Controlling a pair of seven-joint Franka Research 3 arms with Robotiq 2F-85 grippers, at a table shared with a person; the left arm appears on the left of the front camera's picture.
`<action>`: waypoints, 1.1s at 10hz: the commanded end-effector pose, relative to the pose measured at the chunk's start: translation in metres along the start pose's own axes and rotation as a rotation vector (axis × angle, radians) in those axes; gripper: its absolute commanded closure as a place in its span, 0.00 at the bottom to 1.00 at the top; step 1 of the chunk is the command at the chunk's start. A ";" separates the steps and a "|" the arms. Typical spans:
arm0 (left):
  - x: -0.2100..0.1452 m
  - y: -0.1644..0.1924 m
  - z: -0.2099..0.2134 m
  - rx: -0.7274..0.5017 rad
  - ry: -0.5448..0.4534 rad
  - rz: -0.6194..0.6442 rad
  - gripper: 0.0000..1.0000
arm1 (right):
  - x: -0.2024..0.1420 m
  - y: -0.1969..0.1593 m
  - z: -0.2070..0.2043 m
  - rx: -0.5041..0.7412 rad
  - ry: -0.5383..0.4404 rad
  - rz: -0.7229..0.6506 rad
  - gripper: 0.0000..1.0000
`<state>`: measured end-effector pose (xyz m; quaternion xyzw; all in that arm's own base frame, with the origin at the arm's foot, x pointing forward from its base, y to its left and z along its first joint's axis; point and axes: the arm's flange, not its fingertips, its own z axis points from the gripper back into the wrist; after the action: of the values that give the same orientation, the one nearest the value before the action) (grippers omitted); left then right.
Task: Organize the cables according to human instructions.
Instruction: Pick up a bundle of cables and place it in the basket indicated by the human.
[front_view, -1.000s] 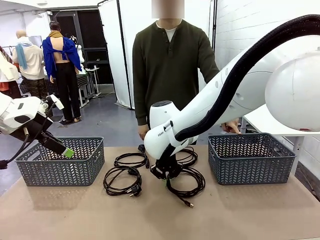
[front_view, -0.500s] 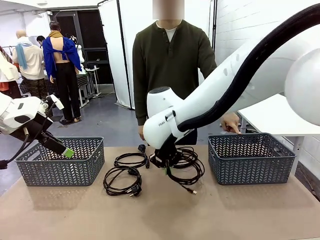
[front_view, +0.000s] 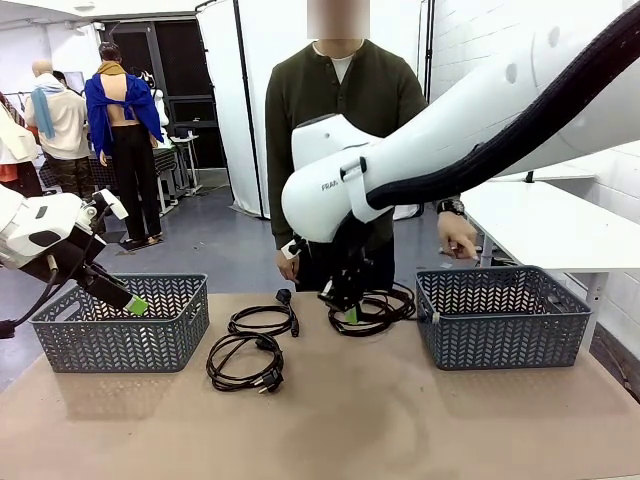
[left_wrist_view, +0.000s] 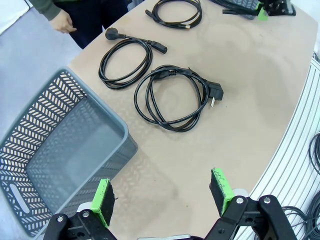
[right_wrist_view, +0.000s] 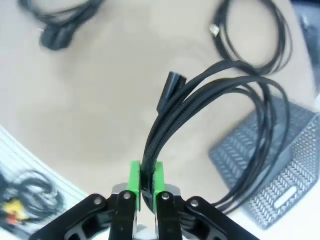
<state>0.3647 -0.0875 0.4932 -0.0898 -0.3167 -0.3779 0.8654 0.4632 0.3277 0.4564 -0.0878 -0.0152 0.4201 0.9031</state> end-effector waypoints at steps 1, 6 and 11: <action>0.000 0.001 0.000 0.004 0.001 0.013 0.00 | -0.009 -0.023 0.005 -0.009 -0.016 0.198 1.00; 0.000 0.001 0.000 0.004 0.001 0.013 0.00 | -0.011 -0.030 0.009 -0.017 -0.015 0.295 1.00; 0.000 0.001 0.000 0.004 0.001 0.013 0.00 | -0.017 -0.045 0.013 -0.001 -0.021 0.312 1.00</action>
<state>0.3647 -0.0875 0.4932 -0.0897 -0.3167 -0.3778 0.8654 0.4800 0.2978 0.4729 -0.0866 -0.0116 0.5554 0.8270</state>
